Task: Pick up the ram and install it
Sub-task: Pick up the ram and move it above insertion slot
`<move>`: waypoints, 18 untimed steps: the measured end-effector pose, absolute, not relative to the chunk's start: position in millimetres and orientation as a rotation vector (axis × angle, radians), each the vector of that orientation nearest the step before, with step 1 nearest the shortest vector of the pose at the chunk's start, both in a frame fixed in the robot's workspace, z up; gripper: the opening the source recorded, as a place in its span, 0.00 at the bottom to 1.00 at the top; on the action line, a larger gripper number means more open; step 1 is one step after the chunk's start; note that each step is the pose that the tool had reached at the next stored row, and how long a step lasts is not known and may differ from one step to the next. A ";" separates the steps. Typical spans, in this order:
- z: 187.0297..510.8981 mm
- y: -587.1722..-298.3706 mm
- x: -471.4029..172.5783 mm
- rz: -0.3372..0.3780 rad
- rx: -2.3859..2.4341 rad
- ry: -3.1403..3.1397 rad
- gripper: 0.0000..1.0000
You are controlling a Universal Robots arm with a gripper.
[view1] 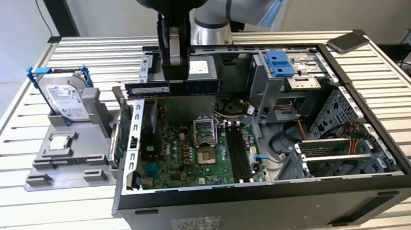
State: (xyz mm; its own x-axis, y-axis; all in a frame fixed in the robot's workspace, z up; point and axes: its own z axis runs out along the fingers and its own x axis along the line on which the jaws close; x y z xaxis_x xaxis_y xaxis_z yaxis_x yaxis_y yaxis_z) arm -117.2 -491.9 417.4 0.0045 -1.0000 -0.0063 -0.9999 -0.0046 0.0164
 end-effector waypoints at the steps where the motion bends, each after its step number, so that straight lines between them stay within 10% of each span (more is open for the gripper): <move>1: 417.4 -492.0 -114.5 -0.025 2.221 -2.211 0.00; 18: 416.9 -492.3 -73.4 -0.027 2.210 -2.222 0.00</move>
State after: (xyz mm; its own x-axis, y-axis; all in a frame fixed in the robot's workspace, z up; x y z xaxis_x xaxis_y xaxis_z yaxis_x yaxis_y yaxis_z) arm -73.4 -492.3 416.9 -0.0056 -1.0000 -0.0063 -0.9998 0.0055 0.0177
